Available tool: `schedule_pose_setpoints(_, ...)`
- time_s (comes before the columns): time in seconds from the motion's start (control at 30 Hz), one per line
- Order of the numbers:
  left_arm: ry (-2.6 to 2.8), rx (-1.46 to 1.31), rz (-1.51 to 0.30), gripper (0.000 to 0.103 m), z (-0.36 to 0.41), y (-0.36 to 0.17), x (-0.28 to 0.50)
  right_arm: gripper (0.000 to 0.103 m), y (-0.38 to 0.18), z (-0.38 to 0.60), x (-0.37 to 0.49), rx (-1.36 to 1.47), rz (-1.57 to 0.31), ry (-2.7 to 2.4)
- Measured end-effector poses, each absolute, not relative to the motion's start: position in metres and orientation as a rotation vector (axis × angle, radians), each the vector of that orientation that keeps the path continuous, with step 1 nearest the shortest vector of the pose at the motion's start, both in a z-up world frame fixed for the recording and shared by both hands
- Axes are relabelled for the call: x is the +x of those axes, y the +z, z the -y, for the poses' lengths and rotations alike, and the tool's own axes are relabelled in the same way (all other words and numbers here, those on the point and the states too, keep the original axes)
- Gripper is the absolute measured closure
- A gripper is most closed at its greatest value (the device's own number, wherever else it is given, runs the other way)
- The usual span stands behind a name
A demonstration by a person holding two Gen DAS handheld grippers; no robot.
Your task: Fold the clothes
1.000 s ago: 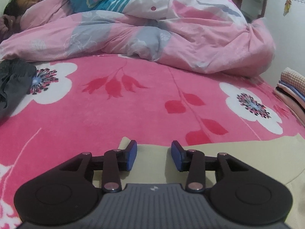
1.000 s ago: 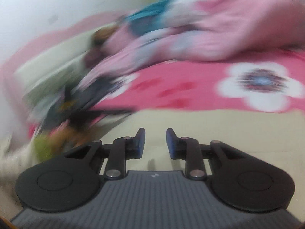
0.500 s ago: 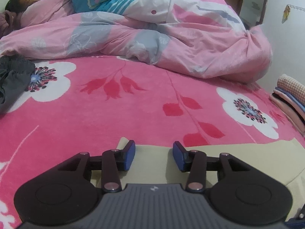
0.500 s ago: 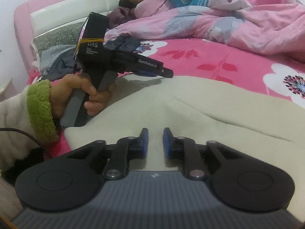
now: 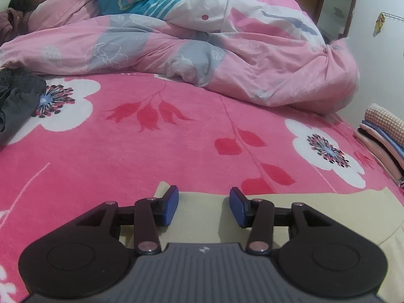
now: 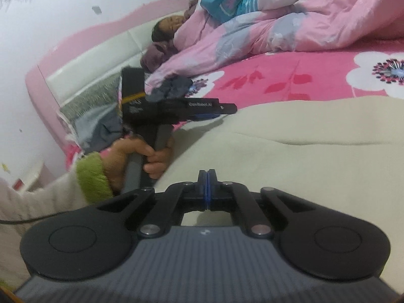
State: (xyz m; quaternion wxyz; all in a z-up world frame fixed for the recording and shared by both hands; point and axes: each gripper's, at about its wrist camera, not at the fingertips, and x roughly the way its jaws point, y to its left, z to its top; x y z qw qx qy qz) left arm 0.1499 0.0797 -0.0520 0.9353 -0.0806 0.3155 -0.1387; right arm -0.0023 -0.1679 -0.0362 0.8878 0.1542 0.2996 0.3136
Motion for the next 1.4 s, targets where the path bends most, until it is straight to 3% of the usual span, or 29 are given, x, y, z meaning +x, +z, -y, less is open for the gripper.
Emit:
schedule_pose_setpoints(0.23,-0.287,-0.174,-0.643,0.057,-0.081,-0.053,0.150,0.103,-0.021,0.192,-0.024,0.477,-0.592,0.664)
schedule_pose_setpoints(0.4,-0.285,-0.167,-0.643,0.056,-0.080,-0.052,0.150,0.103,0.010,0.249,-0.076,0.537,-0.451,0.493)
schedule_pose_setpoints(0.67,-0.275,-0.139,-0.645,0.056,-0.075,-0.051,0.149,0.103,0.055,0.380,-0.259,0.412,-0.113,-0.163)
schedule_pose_setpoints(0.77,-0.272,-0.125,-0.645,0.055,-0.072,-0.051,0.148,0.099,0.029,0.404,-0.287,0.563,-0.161,-0.296)
schedule_pose_setpoints(0.83,-0.271,-0.125,-0.644,0.055,-0.073,-0.051,0.148,0.081,0.010,0.419,-0.305,0.668,-0.198,-0.381)
schedule_pose_setpoints(0.87,-0.272,-0.127,-0.643,0.055,-0.073,-0.051,0.148,0.050,0.001,0.427,-0.313,0.721,-0.216,-0.424)
schedule_pose_setpoints(0.9,-0.271,-0.128,-0.642,0.055,-0.073,-0.051,0.148,0.031,-0.009,0.434,-0.322,0.774,-0.235,-0.467)
schedule_pose_setpoints(0.97,-0.270,-0.125,-0.642,0.055,-0.073,-0.051,0.148,0.026,-0.027,0.450,-0.340,0.879,-0.271,-0.553)
schedule_pose_setpoints(1.07,-0.266,-0.110,-0.643,0.055,-0.071,-0.051,0.148,0.007,-0.033,0.454,-0.340,0.918,-0.276,-0.573)
schedule_pose_setpoints(1.27,-0.269,-0.120,-0.649,0.054,-0.073,-0.049,0.149,0.002,-0.019,0.438,-0.307,0.850,-0.225,-0.481)
schedule_pose_setpoints(1.4,-0.306,-0.357,-0.692,0.043,-0.096,-0.031,0.147,0.002,-0.010,0.427,-0.285,0.805,-0.192,-0.421)
